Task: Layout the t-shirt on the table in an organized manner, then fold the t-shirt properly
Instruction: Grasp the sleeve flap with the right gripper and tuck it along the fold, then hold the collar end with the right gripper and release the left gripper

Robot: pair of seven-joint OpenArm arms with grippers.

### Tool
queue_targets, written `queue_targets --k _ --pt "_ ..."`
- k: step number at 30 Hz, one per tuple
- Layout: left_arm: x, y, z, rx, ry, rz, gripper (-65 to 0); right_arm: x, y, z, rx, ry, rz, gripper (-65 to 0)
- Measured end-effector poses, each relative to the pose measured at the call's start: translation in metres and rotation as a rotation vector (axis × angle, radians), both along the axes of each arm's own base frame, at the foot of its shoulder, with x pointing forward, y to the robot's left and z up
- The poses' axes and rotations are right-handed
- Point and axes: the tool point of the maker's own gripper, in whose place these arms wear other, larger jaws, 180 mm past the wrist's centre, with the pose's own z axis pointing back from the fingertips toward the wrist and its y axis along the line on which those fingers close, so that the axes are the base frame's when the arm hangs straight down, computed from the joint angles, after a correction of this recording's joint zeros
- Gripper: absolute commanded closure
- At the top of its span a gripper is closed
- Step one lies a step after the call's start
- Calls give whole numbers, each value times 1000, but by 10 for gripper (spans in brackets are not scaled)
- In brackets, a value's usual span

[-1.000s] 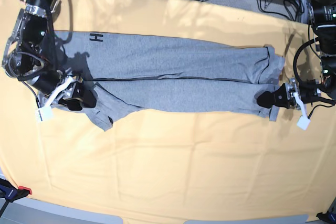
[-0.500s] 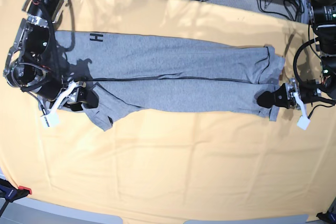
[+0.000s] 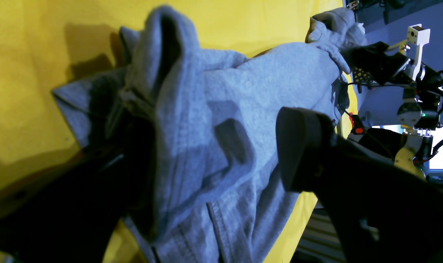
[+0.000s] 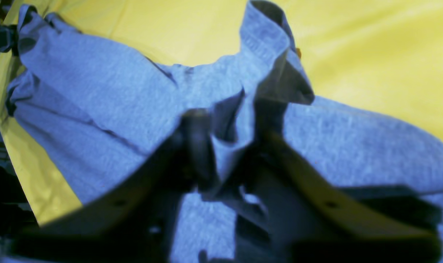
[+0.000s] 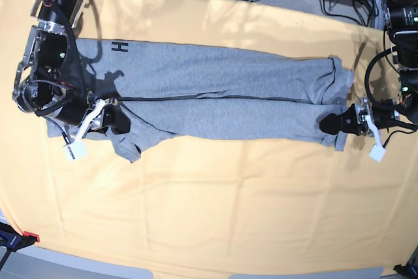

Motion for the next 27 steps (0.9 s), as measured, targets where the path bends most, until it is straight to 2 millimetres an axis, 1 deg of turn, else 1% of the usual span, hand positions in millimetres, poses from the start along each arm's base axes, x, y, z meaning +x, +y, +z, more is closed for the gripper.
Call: queue_targets --k 1,5,8,11,13,18,27 --pt "0 0 0 0 0 0 -493 0 0 0 0 0 2 0" --pt "0 0 0 -1 -1 1 -493 2 1 4 -5 -14 4 0" --pt "0 0 0 0 0 1 -492 2 5 19 0 -57 24 0" --pt "0 0 0 -1 -1 2 -493 -6 14 37 -2 -86 82 0" --pt "0 0 0 -1 -1 2 -493 -13 16 40 -29 -95 104 0" --pt "0 0 0 0 -1 2 -492 -43 15 43 -119 -115 136 0" --pt "1 1 0 -1 -3 4 -493 -105 22 59 -279 -168 228 0"
